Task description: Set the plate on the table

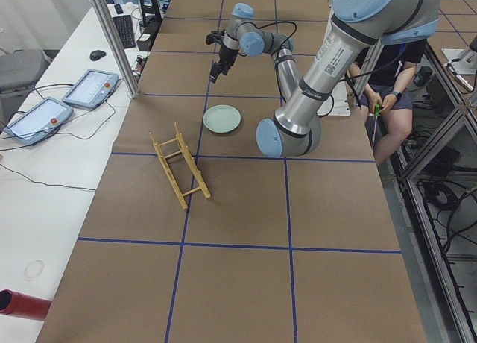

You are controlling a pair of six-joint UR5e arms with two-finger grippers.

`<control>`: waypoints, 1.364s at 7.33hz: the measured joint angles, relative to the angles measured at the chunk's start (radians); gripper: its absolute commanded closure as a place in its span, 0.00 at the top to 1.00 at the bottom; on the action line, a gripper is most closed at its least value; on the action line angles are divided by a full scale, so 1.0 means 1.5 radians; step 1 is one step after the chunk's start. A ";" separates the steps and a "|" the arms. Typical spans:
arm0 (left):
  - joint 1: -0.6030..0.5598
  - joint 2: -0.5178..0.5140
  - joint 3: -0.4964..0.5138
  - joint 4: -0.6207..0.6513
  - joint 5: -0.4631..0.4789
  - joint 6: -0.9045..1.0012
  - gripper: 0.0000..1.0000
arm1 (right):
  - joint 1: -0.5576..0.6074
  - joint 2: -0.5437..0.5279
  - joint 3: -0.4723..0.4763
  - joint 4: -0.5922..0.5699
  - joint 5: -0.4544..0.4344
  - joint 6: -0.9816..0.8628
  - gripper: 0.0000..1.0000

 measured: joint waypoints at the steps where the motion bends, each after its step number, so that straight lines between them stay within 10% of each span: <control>1: -0.075 0.022 -0.002 -0.003 -0.081 0.087 1.00 | 0.000 0.000 0.000 0.000 0.000 0.000 1.00; 4: -0.290 0.182 0.005 -0.031 -0.247 0.334 1.00 | 0.000 0.000 0.000 0.000 0.000 0.001 1.00; 10: -0.532 0.504 0.149 -0.177 -0.359 0.449 1.00 | 0.000 0.000 0.000 0.000 0.000 0.000 1.00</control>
